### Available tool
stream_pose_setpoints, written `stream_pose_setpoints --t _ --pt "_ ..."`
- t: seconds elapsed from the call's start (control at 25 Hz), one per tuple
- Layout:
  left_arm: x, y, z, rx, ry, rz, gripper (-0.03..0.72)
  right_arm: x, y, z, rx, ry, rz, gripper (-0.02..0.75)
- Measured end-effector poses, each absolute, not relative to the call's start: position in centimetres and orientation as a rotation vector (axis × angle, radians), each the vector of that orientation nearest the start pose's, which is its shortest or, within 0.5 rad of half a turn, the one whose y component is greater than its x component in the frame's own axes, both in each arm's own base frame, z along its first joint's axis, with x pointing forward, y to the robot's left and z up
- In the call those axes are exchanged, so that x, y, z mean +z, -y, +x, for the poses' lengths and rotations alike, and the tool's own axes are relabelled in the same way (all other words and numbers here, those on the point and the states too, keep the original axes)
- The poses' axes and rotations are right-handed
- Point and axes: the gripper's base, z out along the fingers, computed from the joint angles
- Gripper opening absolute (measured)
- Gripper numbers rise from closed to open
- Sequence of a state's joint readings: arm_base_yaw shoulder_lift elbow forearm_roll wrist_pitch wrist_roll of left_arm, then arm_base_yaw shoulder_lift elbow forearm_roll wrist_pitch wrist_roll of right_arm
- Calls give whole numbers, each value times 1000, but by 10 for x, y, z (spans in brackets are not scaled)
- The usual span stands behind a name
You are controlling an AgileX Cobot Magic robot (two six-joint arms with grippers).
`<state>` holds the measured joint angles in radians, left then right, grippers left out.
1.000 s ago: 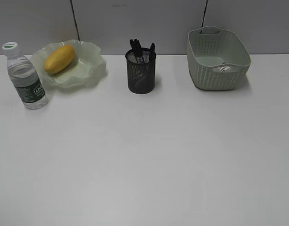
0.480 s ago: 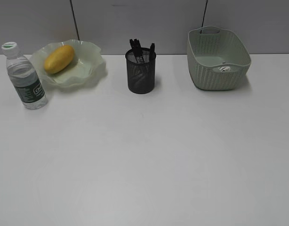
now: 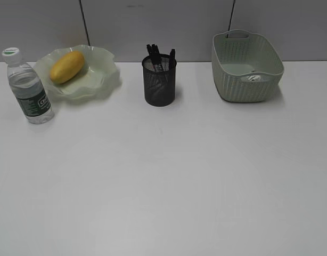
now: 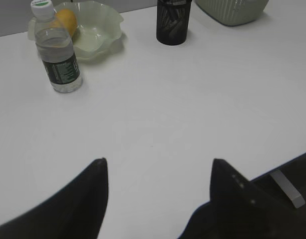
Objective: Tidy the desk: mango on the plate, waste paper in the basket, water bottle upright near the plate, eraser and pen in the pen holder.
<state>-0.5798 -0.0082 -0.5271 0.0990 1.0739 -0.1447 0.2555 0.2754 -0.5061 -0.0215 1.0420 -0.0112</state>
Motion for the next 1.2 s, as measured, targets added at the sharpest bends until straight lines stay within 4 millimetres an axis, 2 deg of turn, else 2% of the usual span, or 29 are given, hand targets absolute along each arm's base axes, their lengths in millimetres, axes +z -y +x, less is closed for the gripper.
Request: stream_pose_setpoints --t 0.28,0.48,0.76,1.2 --pt "284 -12 -5 -307 -1996 377 438 276 -8 35 108 -2265 -307 509" --pt "284 -11 -7 -191 -2014 193 422 279 -4 20 117 -2167 -280 507" --pt "284 -9 -9 -29 -2017 -66 419 280 1 -4 57 -2018 -128 507" --pt "283 -8 -9 -9 -2018 -97 349 280 0 -6 41 -2010 -88 507"
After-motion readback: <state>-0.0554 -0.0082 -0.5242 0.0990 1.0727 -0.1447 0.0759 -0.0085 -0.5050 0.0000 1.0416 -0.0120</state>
